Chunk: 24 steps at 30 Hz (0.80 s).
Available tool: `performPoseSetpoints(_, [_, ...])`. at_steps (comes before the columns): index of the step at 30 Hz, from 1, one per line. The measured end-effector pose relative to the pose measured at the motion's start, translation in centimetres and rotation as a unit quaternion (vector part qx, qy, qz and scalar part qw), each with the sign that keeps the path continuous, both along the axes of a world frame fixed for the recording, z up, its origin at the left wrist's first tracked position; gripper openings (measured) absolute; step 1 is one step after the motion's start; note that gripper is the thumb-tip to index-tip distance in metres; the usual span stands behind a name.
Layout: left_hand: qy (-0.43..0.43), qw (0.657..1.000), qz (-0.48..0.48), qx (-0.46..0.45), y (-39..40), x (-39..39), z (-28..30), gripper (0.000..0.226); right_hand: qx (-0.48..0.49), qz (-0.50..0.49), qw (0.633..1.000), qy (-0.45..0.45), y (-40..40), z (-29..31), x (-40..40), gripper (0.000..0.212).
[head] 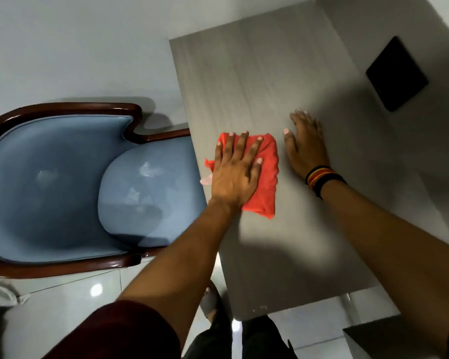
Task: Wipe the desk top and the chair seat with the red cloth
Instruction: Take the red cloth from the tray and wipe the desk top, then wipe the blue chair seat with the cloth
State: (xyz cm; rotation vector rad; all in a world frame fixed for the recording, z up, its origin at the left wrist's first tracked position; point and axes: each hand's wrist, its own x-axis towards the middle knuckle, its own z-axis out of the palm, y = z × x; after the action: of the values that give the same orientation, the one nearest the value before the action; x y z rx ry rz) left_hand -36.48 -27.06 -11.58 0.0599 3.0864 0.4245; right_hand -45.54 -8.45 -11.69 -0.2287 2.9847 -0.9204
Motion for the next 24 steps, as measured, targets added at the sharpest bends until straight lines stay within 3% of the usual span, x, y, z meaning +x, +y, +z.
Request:
performPoseSetpoints(4, [0.020,0.998,0.052,0.000,2.3,9.0,-1.0,0.058,-0.030,0.013,0.999,-0.012,-0.8,0.4,8.9,0.049])
performPoseSetpoints(7, [0.011,0.999,0.026,0.031,3.6,16.7,-1.2,0.060,-0.002,0.049,0.999,-0.022,-1.6,0.2,17.0,0.050])
performPoseSetpoints(11, [-0.012,0.999,-0.031,0.020,4.8,21.4,-1.2,0.059,0.006,0.015,0.997,-0.070,-0.4,0.0,21.7,0.055])
performPoseSetpoints(15, [-0.003,0.997,-0.057,0.049,3.2,20.0,-0.5,0.057,0.003,-0.067,0.995,-0.077,-0.3,0.6,24.8,0.059])
performPoseSetpoints(20, [0.035,0.980,-0.192,0.032,-0.8,21.5,-0.5,0.057,0.047,-0.169,0.981,-0.080,-4.4,0.4,34.6,0.059])
performPoseSetpoints(24, [0.019,0.966,-0.250,0.056,-3.0,22.6,1.2,0.056,0.082,-0.338,0.937,-0.047,-9.6,0.3,38.0,0.045])
